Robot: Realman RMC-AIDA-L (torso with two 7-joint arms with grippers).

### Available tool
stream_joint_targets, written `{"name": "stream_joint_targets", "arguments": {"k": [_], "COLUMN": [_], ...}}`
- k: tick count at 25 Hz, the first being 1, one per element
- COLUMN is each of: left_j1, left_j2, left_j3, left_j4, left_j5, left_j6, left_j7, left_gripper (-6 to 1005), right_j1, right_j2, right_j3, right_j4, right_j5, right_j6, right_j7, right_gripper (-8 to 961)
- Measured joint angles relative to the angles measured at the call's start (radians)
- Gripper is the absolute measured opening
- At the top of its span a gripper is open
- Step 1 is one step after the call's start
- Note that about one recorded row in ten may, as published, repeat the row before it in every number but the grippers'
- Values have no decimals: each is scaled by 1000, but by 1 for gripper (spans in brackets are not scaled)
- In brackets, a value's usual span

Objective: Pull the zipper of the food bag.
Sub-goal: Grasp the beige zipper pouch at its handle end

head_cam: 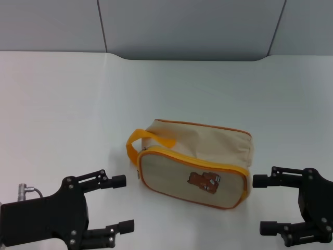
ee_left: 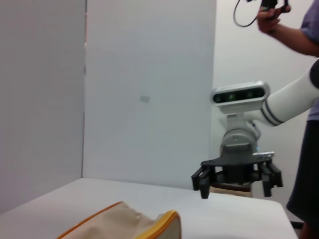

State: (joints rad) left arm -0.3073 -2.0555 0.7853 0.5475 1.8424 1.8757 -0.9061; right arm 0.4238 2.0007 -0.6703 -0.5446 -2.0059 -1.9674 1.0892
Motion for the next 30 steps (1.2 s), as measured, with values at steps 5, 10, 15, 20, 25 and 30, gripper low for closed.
{"name": "stream_joint_targets", "arguments": {"k": [5, 10, 15, 20, 25, 30], "left_j1": [1, 4, -29, -100, -147, -173], "left_j2": [-10, -15, -22, -25, -26, -26], "left_j3": [0, -11, -76, -88, -98, -101], "left_j4": [-1, -11, -220, -419, -518, -556], "left_j5": [1, -4, -70, -160, -211, -210], "left_j6": [-32, -100, -271, -425, -502, -532], "left_j7": [6, 25, 222, 400, 452, 470], "left_gripper": [783, 782, 781, 779, 778, 777], "right_j1": [0, 0, 4, 7, 9, 9], "right_j2": [6, 8, 12, 12, 15, 19], "right_j3": [0, 4, 5, 5, 5, 5], "right_j4": [0, 0, 0, 0, 0, -1], "right_j5": [1, 3, 3, 3, 3, 3], "right_j6": [8, 9, 9, 9, 9, 9], "right_j7": [-1, -1, -2, -3, -3, -3], "right_gripper": [834, 834, 834, 834, 835, 835]}}
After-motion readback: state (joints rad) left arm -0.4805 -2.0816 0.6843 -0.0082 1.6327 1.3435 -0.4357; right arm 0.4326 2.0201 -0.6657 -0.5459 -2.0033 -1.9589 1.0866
